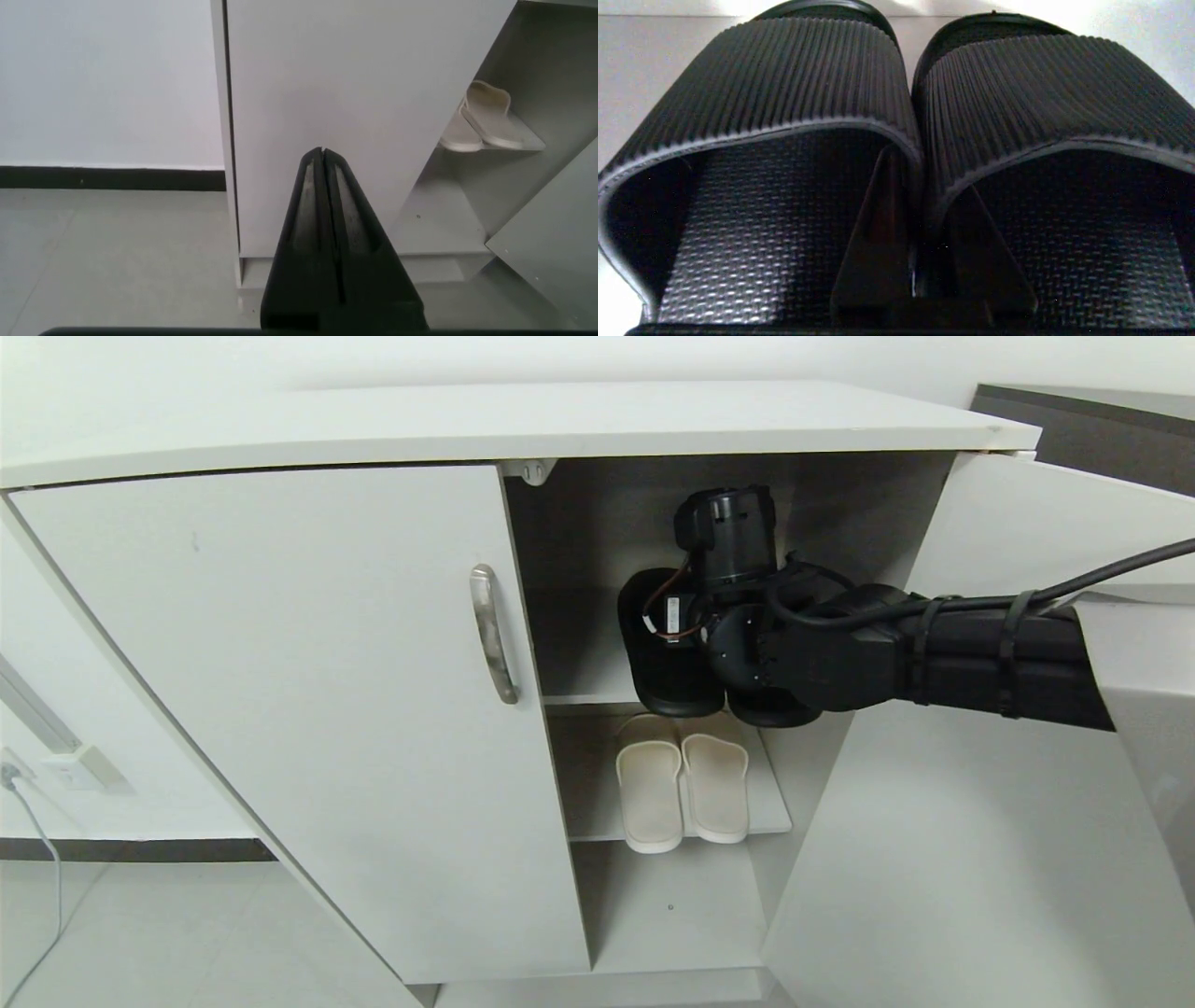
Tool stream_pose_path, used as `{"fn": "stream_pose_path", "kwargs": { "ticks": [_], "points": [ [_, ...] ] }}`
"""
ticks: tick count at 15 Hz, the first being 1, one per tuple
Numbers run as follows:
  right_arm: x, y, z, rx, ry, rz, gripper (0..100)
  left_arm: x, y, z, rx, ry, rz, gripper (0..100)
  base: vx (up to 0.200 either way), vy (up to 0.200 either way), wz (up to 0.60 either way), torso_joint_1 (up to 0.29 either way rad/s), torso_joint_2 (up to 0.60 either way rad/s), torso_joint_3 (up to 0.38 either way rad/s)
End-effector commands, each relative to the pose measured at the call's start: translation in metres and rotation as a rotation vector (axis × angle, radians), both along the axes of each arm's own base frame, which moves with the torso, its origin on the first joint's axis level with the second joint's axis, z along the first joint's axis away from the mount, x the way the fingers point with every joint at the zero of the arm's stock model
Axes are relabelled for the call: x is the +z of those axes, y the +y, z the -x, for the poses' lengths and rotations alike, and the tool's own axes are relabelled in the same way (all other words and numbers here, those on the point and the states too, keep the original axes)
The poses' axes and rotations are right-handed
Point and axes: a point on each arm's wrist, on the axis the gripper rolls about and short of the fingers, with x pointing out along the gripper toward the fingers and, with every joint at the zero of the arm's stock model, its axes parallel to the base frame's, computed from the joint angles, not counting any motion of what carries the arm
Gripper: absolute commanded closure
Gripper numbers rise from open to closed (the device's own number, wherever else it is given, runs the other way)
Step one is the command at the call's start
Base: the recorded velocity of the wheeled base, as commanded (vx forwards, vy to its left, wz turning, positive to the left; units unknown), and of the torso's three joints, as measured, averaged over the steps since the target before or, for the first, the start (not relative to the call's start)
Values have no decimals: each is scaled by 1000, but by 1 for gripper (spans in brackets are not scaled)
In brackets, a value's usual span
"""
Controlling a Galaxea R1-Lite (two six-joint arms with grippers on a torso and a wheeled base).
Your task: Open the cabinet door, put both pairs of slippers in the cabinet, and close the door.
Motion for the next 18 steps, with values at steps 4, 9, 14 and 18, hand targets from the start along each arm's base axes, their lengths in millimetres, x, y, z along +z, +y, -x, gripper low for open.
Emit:
{"fn": "stream_pose_path", "kwargs": {
  "ticks": [4, 9, 14, 18],
  "points": [
    [-6, 3, -2, 1, 9, 5, 100, 0, 0, 0, 1, 1, 0, 100, 0, 0, 0, 0, 0, 0],
    [-7, 3, -3, 1, 11, 6, 0, 0, 0, 0, -1, 1, 0, 100, 0, 0, 0, 0, 0, 0],
    [-4, 4, 20, 28, 27, 18, 0, 0, 0, 0, -1, -1, 0, 100, 0, 0, 0, 0, 0, 0],
    [7, -19, 76, 84, 63, 35, 0, 0, 0, 0, 1, 1, 0, 100, 0, 0, 0, 0, 0, 0]
  ]
}}
